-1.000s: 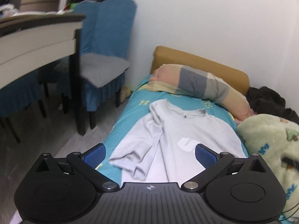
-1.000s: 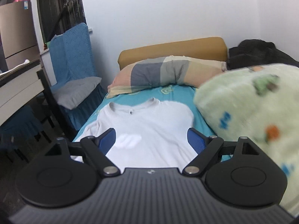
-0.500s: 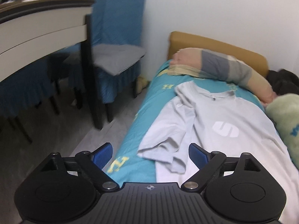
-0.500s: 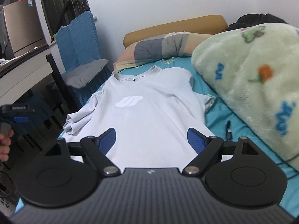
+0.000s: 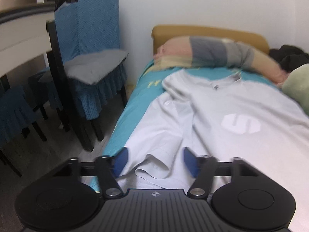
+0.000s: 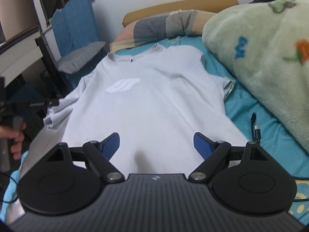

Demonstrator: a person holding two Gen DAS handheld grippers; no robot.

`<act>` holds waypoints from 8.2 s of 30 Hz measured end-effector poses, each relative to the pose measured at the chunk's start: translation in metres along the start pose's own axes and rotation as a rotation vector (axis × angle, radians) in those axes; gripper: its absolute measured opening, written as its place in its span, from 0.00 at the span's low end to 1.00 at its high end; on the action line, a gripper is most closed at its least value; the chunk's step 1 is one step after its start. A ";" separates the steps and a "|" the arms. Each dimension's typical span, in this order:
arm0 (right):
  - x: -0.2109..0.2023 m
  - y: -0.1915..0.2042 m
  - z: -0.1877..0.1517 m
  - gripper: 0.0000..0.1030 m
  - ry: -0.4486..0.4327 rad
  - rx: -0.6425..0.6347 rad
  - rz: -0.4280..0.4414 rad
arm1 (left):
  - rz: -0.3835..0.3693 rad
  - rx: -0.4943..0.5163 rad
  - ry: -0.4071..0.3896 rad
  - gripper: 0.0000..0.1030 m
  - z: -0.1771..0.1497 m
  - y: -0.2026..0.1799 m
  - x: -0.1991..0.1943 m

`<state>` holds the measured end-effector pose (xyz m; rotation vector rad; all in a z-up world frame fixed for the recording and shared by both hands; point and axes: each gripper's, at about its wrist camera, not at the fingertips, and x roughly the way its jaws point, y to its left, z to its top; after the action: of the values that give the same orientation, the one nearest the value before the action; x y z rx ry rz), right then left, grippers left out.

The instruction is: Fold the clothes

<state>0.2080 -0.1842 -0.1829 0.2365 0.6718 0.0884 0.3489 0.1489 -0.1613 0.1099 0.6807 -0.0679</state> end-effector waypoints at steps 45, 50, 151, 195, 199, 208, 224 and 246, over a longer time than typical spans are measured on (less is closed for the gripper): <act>-0.011 -0.019 0.020 0.82 -0.266 0.006 -0.060 | -0.029 -0.137 0.039 0.82 0.037 -0.047 -0.130; -0.027 -0.026 0.018 0.82 -0.254 0.022 -0.051 | -0.102 -0.141 0.074 0.82 0.012 -0.094 -0.189; 0.068 -0.053 0.083 0.69 -0.100 0.213 0.152 | -0.297 -0.612 0.215 0.81 -0.035 -0.017 -0.096; 0.181 0.213 0.209 0.07 -0.124 -0.404 0.021 | -0.003 -0.700 0.107 0.81 -0.023 0.064 -0.109; 0.233 0.229 0.179 0.09 -0.022 -0.401 0.029 | 0.006 -0.745 0.133 0.81 -0.030 0.075 -0.100; 0.190 0.189 0.160 0.78 0.020 -0.316 0.158 | -0.076 -0.674 0.152 0.81 -0.025 0.054 -0.088; -0.109 -0.008 0.035 0.78 -0.189 0.120 0.043 | -0.403 -0.515 0.252 0.81 -0.048 -0.035 -0.138; -0.108 -0.116 0.030 0.78 -0.256 0.383 0.104 | -0.891 -0.121 0.369 0.02 -0.125 -0.262 -0.155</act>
<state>0.1435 -0.3196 -0.1230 0.6408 0.4166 0.0272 0.1250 -0.0910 -0.1807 -0.3132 1.0588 -0.8770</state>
